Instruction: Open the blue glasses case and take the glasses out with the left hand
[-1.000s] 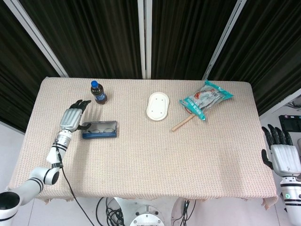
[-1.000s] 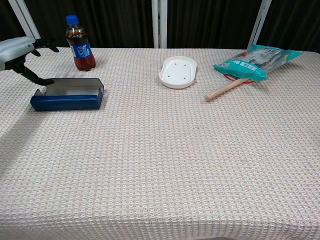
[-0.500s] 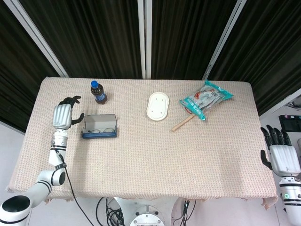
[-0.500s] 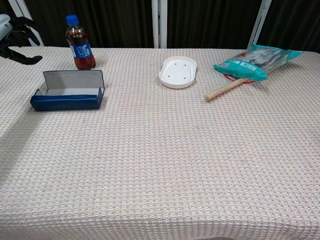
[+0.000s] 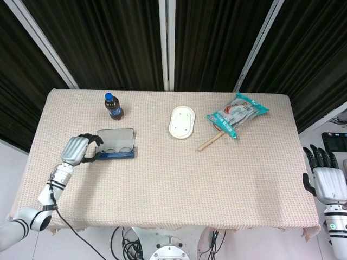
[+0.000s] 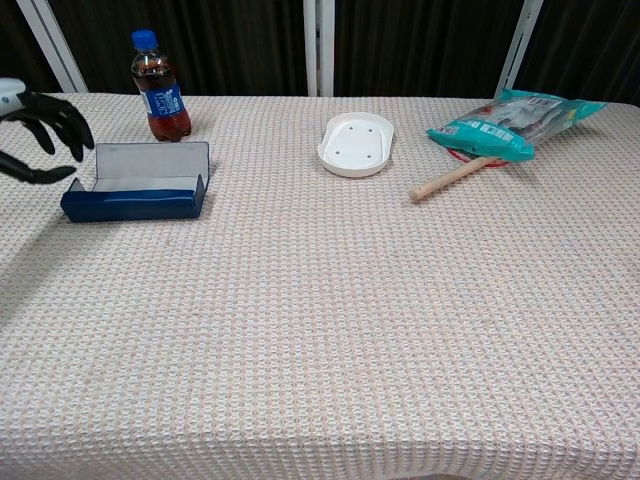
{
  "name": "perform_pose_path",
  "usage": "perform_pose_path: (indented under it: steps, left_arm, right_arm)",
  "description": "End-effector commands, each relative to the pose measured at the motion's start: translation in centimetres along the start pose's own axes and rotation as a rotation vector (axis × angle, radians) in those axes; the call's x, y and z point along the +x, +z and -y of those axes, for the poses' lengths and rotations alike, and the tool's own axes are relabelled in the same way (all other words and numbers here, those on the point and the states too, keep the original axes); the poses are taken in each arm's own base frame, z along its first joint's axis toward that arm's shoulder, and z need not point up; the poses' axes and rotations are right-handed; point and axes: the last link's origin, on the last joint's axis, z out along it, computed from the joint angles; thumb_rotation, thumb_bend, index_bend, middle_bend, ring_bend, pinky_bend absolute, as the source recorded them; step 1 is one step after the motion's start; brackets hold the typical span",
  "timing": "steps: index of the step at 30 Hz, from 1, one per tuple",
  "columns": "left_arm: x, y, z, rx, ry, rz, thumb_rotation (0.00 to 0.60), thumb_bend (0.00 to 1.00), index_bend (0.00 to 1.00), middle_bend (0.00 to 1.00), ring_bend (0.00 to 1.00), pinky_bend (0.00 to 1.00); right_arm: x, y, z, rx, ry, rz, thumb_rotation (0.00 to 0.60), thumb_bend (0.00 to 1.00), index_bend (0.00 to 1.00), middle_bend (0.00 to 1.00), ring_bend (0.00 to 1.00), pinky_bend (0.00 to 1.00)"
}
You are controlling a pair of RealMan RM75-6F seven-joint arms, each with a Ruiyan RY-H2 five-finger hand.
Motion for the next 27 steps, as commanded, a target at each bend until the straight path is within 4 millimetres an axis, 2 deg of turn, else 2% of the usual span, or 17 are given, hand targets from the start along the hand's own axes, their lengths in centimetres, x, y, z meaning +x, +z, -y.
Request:
perform_pose_path:
  steps: [1,4,8,20,27]
  left_arm:
    - [-0.9,-0.8,0.9,0.010,0.055,0.115,0.600,0.37,0.30,0.34,0.17,0.25]
    - [-1.3,-0.7,1.3,0.027,0.075,0.147,0.600,0.40,0.23,0.27,0.10,0.19]
    - [-1.4,-0.4,1.4,0.028,0.074,0.117,0.600,0.42,0.19,0.21,0.07,0.19]
    - [-1.2,-1.4,1.6,0.040,0.107,0.155,0.600,0.47,0.20,0.34,0.07,0.19]
    - [-1.2,-2.3,0.3,0.009,0.120,0.189,0.600,0.48,0.20,0.39,0.07,0.20]
  right_arm:
    - [0.0,0.0,0.1,0.005,0.001,-0.002,0.600,0.50,0.00,0.00,0.00,0.00]
    - [0.2,0.0,0.3,0.011,-0.001,-0.010,0.600,0.50,0.00,0.00,0.00,0.00]
    - [0.4,0.1,0.3,0.008,-0.006,-0.012,0.600,0.50,0.00,0.00,0.00,0.00]
    - [0.0,0.3,0.3,0.004,-0.003,0.003,0.600,0.50,0.00,0.00,0.00,0.00]
    - [0.0,0.1,0.0,-0.005,-0.001,-0.001,0.600,0.50,0.00,0.00,0.00,0.00]
